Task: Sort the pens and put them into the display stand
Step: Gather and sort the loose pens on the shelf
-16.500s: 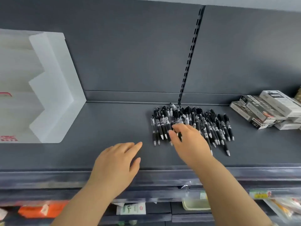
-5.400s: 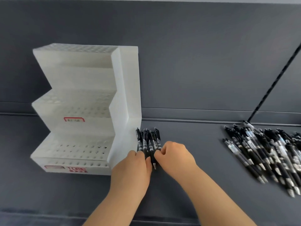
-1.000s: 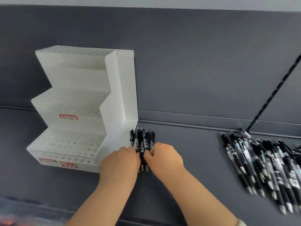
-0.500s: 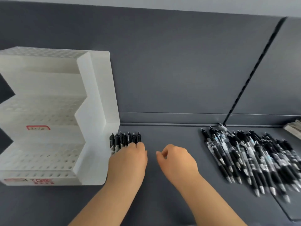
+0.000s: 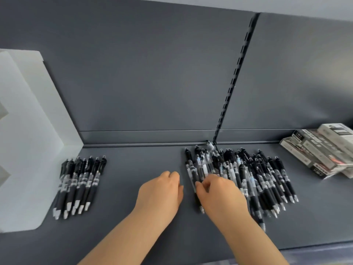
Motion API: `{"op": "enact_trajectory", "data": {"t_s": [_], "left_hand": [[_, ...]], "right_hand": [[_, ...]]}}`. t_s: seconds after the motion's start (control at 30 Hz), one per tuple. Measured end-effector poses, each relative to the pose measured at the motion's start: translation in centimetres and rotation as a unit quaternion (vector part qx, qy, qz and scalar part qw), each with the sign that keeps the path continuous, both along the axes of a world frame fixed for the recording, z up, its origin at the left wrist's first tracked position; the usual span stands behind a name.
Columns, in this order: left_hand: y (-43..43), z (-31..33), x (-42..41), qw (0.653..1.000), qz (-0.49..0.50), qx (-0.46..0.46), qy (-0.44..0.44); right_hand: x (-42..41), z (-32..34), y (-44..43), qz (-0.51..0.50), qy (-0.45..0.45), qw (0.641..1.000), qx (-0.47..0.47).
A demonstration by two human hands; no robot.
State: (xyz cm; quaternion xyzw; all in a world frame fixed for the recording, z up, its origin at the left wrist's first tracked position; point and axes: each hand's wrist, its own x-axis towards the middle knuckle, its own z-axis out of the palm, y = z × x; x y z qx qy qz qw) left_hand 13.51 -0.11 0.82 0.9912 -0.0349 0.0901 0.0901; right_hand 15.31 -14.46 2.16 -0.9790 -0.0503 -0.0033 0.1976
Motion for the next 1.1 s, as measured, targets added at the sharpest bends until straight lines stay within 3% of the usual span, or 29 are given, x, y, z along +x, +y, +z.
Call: {"op": "enact_trajectory", "data": {"t_s": [0.17,0.53,0.7,1.1], "left_hand": [[-4.1,-0.3,1.4,0.999,0.026,-0.004,0.022],[-7.6,-1.0,3.3,0.976,0.181,0.072,0.101],[-8.2,-0.9,3.4,0.97,0.197,0.089,0.11],[-11.0,0.6,1.8,0.983,0.169,0.003,0.072]], "right_hand": [[1.3,0.6,-4.6,0.004,-0.005,1.0,-0.003],[3.8,0.1,-9.8,0.07,0.031,0.997,0.015],[4.6,0.0,-11.0,0.104,0.033,0.994,0.011],[5.1,0.1,-13.1,0.129,0.019,0.992,0.004]]}}
